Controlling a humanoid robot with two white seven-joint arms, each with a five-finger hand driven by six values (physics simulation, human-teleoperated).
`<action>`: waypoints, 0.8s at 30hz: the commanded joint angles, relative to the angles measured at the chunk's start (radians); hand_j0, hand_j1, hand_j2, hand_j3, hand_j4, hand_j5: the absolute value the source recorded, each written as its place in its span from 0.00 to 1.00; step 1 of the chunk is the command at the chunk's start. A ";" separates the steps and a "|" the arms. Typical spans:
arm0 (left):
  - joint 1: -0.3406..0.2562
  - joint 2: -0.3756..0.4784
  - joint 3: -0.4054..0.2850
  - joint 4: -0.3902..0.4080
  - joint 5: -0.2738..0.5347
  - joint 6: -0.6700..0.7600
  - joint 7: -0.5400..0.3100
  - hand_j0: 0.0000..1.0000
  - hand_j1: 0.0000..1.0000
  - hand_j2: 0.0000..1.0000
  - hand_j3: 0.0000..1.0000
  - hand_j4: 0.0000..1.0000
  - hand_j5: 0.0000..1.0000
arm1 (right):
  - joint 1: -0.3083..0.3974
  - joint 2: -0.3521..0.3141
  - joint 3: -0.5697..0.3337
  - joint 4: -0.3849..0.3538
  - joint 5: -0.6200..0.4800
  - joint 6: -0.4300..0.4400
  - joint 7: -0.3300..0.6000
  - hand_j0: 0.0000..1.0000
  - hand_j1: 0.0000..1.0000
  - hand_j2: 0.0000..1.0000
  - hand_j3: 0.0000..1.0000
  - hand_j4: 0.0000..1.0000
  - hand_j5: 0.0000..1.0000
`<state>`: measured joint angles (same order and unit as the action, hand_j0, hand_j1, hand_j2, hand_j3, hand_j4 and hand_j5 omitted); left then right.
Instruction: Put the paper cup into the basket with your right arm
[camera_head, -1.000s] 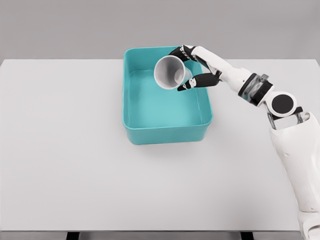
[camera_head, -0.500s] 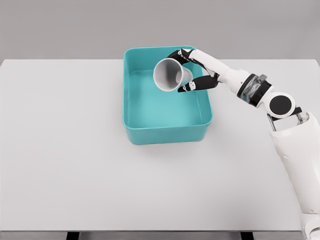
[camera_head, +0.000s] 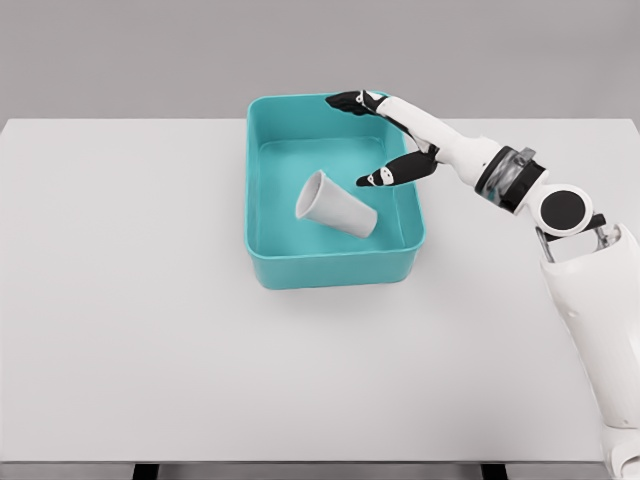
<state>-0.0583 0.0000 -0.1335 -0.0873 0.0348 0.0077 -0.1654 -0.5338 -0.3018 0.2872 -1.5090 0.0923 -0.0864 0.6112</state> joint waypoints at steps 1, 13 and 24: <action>0.000 0.000 0.000 0.000 0.000 0.000 0.000 1.00 1.00 1.00 1.00 1.00 1.00 | 0.000 -0.002 0.000 -0.003 -0.008 0.000 0.000 0.96 0.96 0.96 0.96 0.96 0.96; 0.000 0.000 0.000 0.000 0.000 0.000 0.000 1.00 1.00 1.00 1.00 1.00 1.00 | 0.147 -0.261 -0.169 -0.206 -0.358 0.033 0.000 0.99 0.99 0.99 0.99 0.99 0.99; 0.000 0.000 0.000 0.000 0.000 0.000 0.000 1.00 1.00 1.00 1.00 1.00 1.00 | 0.264 -0.353 -0.263 -0.240 -0.473 0.028 0.000 0.99 0.99 0.99 0.99 0.99 0.99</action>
<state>-0.0583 0.0000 -0.1335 -0.0872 0.0349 0.0077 -0.1655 -0.2700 -0.6490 0.0288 -1.7463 -0.3684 -0.0585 0.6112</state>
